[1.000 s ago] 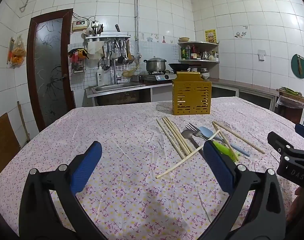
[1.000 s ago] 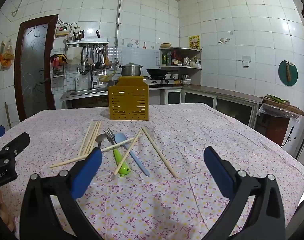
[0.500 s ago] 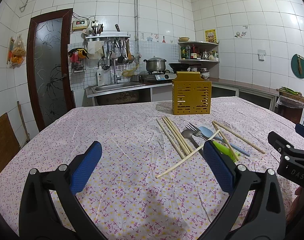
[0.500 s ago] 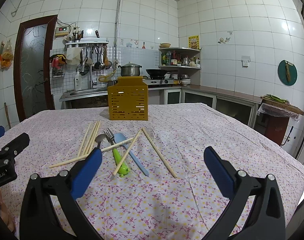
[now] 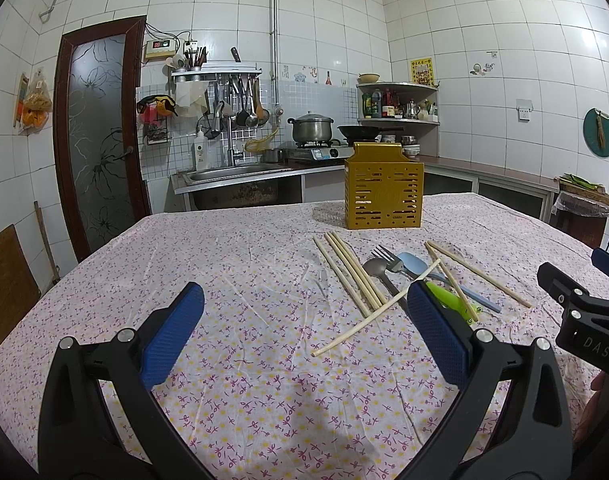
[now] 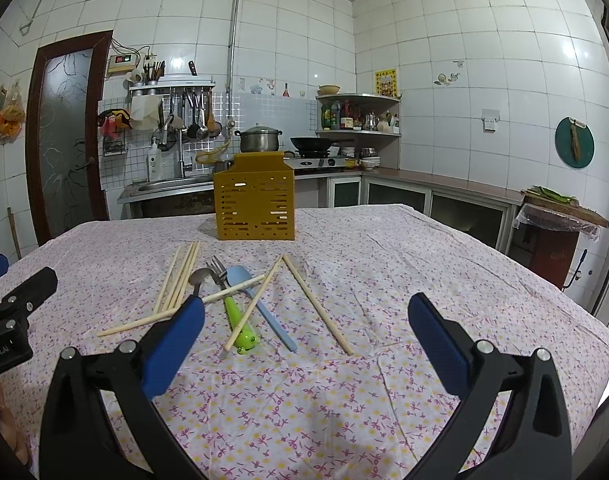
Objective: Organize utensils
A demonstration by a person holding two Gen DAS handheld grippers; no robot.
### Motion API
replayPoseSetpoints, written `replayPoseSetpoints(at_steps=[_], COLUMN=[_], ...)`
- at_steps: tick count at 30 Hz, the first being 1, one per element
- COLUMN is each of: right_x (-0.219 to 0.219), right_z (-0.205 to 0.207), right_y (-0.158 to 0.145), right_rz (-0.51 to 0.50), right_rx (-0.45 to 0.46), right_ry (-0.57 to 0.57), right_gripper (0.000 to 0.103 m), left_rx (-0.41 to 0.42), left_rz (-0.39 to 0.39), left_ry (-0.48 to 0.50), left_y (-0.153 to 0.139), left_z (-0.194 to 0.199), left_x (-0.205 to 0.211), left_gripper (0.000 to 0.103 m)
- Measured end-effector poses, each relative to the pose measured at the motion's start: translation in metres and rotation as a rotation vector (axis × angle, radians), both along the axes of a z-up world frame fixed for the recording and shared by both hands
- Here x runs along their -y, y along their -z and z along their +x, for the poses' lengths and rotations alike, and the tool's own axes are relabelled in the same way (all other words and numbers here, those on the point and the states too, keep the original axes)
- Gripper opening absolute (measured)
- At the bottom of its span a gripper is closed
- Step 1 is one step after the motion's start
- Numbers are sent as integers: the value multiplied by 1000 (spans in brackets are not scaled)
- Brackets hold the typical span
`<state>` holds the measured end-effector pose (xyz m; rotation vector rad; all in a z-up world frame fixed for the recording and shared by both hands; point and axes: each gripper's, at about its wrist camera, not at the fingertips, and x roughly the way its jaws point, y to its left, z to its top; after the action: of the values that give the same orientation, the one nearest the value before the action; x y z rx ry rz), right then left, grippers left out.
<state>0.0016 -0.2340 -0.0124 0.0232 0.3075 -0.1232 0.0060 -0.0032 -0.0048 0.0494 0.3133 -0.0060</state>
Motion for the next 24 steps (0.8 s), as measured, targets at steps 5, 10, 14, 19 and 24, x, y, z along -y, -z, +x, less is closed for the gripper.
replayPoseSetpoints(at_steps=[5,10,14,19,24], right_x=[1,1,1,2,3], right_z=[0,0,1,3,2], right_y=[0,0,1,2,3], right_rz=[-1,1,0,1,1], right_rx=[-1,0,-1,-3,-3], right_ry=[0,1,0,3,4], right_gripper=[99,99,99,99,99], left_rx=[0,-1,-2,-3,-4], left_rz=[0,0,0,0,0], left_ry=[0,0,1,1,2], left_y=[0,0,1,1,8], left_z=[0,0,1,1,2], left_x=[0,0,0,1,3], left_gripper=[98,98,98,98,98])
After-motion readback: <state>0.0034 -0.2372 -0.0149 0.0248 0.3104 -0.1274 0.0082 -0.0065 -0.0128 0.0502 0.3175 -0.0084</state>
